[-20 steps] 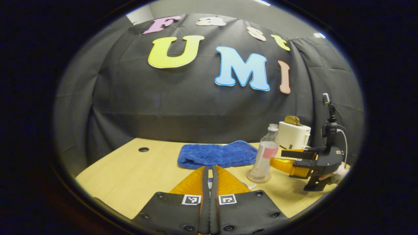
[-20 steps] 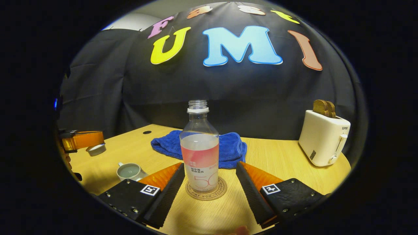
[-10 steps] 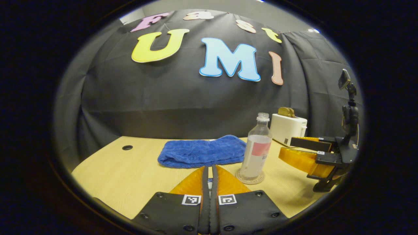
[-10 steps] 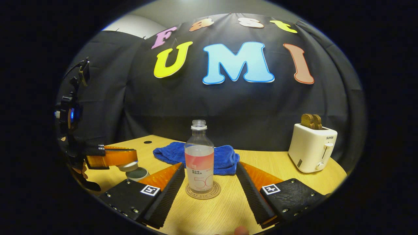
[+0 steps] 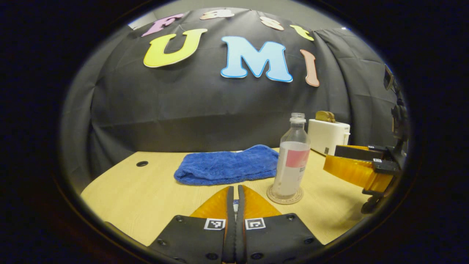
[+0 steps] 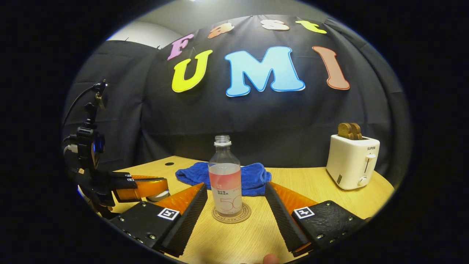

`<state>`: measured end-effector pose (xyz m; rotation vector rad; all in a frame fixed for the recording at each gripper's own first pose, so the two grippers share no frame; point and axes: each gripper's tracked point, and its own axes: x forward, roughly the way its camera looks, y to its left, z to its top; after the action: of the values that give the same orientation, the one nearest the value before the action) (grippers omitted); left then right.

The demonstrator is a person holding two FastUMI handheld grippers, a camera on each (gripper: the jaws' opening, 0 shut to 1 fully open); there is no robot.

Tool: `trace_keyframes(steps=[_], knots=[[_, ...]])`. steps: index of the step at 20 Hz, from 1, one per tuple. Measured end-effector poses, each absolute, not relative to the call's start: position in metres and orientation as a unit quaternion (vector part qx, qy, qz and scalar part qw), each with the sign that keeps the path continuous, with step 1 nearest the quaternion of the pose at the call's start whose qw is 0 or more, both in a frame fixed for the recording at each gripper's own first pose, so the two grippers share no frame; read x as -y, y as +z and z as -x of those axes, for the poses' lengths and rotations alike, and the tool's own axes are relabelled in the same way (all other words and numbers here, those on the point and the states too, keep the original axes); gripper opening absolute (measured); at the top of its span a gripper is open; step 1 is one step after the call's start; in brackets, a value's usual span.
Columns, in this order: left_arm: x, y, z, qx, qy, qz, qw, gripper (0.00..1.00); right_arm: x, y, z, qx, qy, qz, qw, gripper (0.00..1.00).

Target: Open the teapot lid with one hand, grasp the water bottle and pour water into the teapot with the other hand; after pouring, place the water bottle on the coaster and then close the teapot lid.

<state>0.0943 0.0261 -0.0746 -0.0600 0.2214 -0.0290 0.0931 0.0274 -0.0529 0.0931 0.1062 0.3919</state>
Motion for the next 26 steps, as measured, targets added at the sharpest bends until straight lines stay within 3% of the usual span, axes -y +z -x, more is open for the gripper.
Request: trace_keyframes(steps=[4,10,15,26], knots=[[-0.026,-0.077,-0.094,-0.112,-0.017,0.041,0.993,0.06,-0.026,-0.057,-0.094,-0.058,0.192,-0.049,0.978,0.98],[-0.025,-0.080,-0.095,-0.115,-0.017,0.054,0.992,0.22,-0.027,-0.055,-0.093,-0.057,0.192,-0.045,0.979,0.98],[-0.025,-0.052,-0.081,-0.090,-0.019,0.051,0.994,0.15,-0.028,-0.046,-0.085,-0.056,0.183,-0.033,0.981,0.98],[-0.013,0.004,0.002,-0.051,-0.030,0.043,0.997,0.16,-0.021,-0.007,-0.012,-0.053,0.093,-0.031,0.994,0.98]])
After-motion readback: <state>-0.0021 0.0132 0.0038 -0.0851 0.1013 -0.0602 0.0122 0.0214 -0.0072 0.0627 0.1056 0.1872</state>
